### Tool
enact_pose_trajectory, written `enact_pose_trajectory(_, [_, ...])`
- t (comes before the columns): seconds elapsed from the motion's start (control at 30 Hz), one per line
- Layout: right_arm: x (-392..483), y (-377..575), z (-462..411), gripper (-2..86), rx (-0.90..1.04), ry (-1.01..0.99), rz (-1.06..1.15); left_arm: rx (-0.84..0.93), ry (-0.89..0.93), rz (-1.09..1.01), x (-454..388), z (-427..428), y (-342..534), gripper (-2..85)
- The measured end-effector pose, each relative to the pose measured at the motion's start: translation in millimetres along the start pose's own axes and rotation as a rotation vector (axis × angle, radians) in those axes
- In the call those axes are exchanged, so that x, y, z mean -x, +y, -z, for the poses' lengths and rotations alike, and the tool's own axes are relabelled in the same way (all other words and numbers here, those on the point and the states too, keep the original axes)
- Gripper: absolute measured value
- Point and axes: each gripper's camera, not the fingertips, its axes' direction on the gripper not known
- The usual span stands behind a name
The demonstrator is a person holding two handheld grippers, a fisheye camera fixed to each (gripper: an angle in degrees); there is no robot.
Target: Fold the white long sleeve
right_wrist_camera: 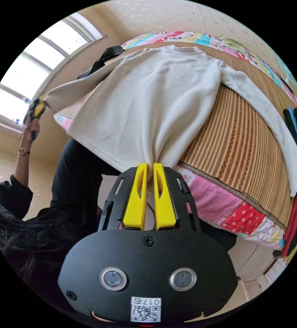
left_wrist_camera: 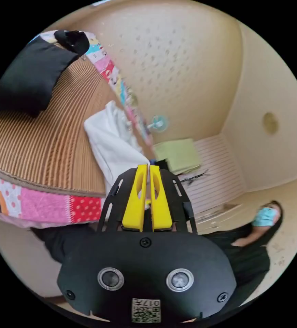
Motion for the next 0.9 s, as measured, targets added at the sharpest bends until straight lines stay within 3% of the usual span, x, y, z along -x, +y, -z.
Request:
enact_pose_trajectory(0.07, [-21.1,14.1,16.6,3.2,0.007,0.001,-0.022,-0.148,0.191,0.036,-11.7,50.2,-14.4,-0.8])
enact_pose_trajectory(0.2, [-30.3,33.0,33.0,2.8,-0.043,-0.026,0.023,-0.223,0.269,0.018,-48.6,79.5,-46.5,-0.8])
enact_pose_trajectory(0.3, [-35.2,40.0,35.3,2.7,-0.074,-0.034,0.023,-0.215,0.328,-0.020,-86.1,51.4,-83.3,-0.8])
enact_pose_trajectory(0.47, [-48.5,37.2,36.0,2.5,-0.048,-0.038,0.055,-0.029,0.336,-0.090,-141.2,-128.2,-176.9,0.7])
enact_pose_trajectory(0.6, [-66.2,43.4,51.7,2.3,-0.072,-0.098,0.053,0.170,0.301,-0.100,-134.5,-281.2,-193.9,7.0])
enact_pose_trajectory(0.7, [-86.0,55.8,73.2,1.7,-0.101,-0.212,0.039,0.156,0.199,-0.155,-112.3,-310.5,-160.9,7.8])
enact_pose_trajectory(0.8, [-108.2,71.6,93.0,1.8,-0.159,-0.242,-0.029,0.167,-0.065,-0.206,-83.4,-283.1,-99.4,8.7])
enact_pose_trajectory(0.9, [-127.0,74.6,105.0,3.3,-0.210,-0.184,-0.108,0.129,-0.387,-0.127,-40.2,-228.9,-24.1,11.0])
